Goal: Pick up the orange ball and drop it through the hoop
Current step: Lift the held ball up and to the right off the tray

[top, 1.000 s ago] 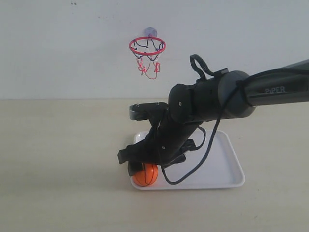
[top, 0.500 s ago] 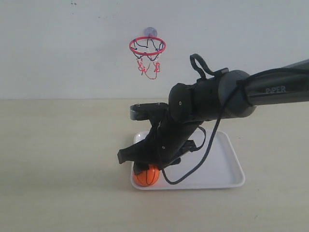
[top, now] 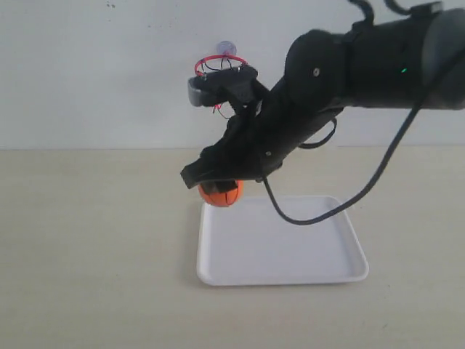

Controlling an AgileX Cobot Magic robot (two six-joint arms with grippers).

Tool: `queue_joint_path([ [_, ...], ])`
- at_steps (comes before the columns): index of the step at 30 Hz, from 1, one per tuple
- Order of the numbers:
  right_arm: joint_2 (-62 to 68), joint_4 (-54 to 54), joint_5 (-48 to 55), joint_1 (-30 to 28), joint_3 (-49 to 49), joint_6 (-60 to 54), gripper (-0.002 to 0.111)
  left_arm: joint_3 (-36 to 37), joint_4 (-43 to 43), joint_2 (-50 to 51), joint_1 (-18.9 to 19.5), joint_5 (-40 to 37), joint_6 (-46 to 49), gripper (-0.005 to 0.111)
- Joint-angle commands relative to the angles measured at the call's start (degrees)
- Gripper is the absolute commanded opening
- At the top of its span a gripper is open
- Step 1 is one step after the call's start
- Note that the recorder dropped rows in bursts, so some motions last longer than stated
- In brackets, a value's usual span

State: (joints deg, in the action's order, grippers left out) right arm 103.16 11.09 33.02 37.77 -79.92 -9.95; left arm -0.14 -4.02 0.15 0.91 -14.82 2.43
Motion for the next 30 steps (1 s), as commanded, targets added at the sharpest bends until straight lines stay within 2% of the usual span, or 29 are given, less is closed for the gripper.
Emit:
queue_joint_path([
  [1,-5.5,-3.4,1.5,-0.1,-0.2,-4.3,0.0,0.1,-0.5,-0.2,0.2,0.2,0.3,0.004],
  [8,-11.6,-16.7,5.0,-1.2,-0.2,4.5,0.0,0.1,-0.5,-0.2,0.2,0.2,0.3,0.004],
  [13,-13.4,-16.3,8.7,-7.1,-0.1,5.0,0.0,0.1,-0.5,-0.2,0.2,0.2,0.3,0.004],
  [16,-13.4,-15.0,7.4,-11.2,0.8,4.2,0.0,0.1,-0.5,-0.2,0.2,0.2,0.3,0.004],
  [23,-13.4,-2.0,2.0,-19.1,7.1,-7.9,0.0,0.1,-0.5,-0.2,0.2,0.2,0.3,0.004],
  [26,-13.4,7.9,-5.3,-21.1,11.1,-15.4,0.0,0.1,-0.5,-0.2,0.2,0.2,0.3,0.004],
  [30,-12.7,23.9,-14.0,-21.2,13.5,-31.2,0.0,0.1,-0.5,-0.2,0.2,0.2,0.3,0.004],
])
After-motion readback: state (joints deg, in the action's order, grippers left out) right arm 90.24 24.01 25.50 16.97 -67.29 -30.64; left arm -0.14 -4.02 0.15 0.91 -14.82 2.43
